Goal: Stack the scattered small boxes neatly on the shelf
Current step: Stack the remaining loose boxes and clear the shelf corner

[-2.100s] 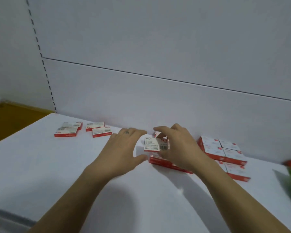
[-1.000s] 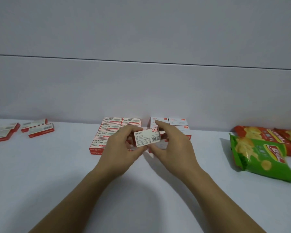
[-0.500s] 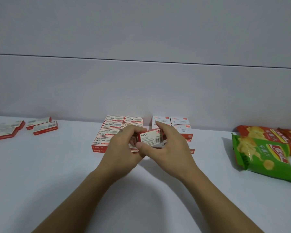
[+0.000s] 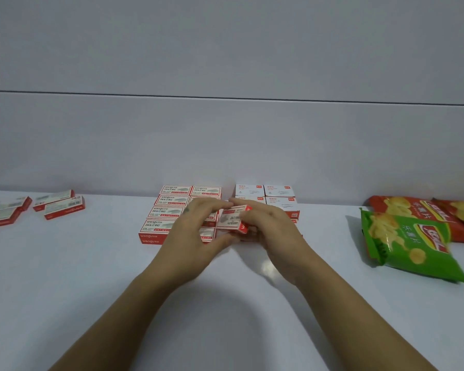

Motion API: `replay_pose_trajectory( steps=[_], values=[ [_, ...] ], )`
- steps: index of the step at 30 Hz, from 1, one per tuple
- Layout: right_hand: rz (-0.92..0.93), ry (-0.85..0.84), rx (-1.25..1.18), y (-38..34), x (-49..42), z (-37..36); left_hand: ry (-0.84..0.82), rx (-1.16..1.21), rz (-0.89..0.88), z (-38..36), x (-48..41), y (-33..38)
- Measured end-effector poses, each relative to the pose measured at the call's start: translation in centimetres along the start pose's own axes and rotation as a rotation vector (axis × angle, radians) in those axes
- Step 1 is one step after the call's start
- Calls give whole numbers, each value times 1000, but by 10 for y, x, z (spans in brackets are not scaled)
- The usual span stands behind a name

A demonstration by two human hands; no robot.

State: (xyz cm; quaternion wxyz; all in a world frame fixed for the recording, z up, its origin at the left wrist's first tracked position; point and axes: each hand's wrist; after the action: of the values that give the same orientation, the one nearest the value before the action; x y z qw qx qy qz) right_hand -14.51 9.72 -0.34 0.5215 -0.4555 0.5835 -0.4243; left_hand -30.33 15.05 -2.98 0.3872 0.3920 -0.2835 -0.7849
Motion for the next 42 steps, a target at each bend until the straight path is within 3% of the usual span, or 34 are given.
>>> replay_pose_trajectory(
  steps=[3, 6, 17, 22, 35, 38, 42],
  values=[
    [-48, 92, -101, 1, -3, 3, 28, 131, 111, 1, 0, 1],
    [-64, 162, -8, 1, -4, 3, 43, 300, 226, 2, -2, 0],
    [28, 206, 220, 2, -2, 4, 9, 473, 245, 3, -2, 2],
    [21, 183, 188, -1, -1, 3, -48, 629, 265, 8, 0, 6],
    [43, 157, 107, -7, 0, 3, -34, 702, 213, 8, -1, 9],
    [8, 92, 59, -7, 0, 5, -19, 740, 271, 9, -2, 9],
    [-26, -47, 166, -2, 2, 1, -84, 743, 330, 12, -1, 9]
  ],
)
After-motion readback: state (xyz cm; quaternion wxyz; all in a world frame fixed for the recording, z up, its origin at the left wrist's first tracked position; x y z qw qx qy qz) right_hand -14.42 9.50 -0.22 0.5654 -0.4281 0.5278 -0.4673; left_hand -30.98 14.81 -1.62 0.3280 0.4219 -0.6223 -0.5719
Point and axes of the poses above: each hand's wrist, its own x-axis away from the middle knuckle, its own z-axis out of the back of the hand, y = z × x, and after that the axes turned 8 degrees about z, right-handed
